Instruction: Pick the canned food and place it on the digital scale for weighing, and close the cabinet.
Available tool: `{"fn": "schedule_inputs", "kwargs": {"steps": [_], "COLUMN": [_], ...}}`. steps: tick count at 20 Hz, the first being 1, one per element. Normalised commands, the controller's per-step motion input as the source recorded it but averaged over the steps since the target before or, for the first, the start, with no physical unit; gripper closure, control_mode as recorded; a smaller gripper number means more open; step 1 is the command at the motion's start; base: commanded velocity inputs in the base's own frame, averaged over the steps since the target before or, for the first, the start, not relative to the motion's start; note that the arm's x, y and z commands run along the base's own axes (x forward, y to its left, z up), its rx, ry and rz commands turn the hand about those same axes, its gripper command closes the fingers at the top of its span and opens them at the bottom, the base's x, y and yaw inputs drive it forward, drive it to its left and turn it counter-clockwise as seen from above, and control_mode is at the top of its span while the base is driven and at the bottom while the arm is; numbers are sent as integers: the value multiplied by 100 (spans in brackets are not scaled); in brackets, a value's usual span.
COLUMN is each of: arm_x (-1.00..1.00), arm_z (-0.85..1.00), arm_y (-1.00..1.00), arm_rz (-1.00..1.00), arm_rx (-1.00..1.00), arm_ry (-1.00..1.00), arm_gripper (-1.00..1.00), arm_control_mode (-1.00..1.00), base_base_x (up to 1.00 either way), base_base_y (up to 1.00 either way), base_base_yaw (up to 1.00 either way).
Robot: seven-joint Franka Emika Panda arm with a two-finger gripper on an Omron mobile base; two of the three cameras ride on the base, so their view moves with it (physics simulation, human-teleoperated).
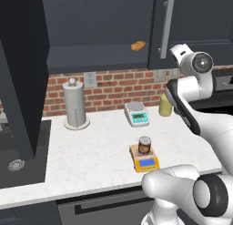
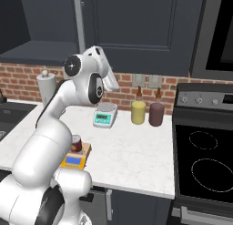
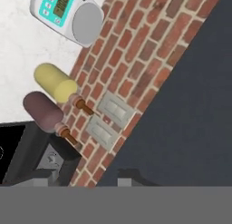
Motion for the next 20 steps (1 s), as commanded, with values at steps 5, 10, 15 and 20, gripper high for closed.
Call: {"fn": "schedule_inputs", "kwargs": {"steps": [5, 10, 15, 20], "arm_x": [2, -59, -100, -88], "arm_z": [-36, -14, 6, 30], "arm_y": [-18, -25, -7, 32], "arm_rz": [0, 0, 0, 0], "arm_rx": [0, 0, 1, -1], "arm_ry": [9, 1, -2, 2], "arm_gripper": [-100, -100, -100, -100], "arm_control_mode": [-100, -100, -100, -100], "base_base_x": [0, 0, 0, 0], "base_base_y": [0, 0, 0, 0], "base_base_yaw": [0, 0, 0, 0]}}
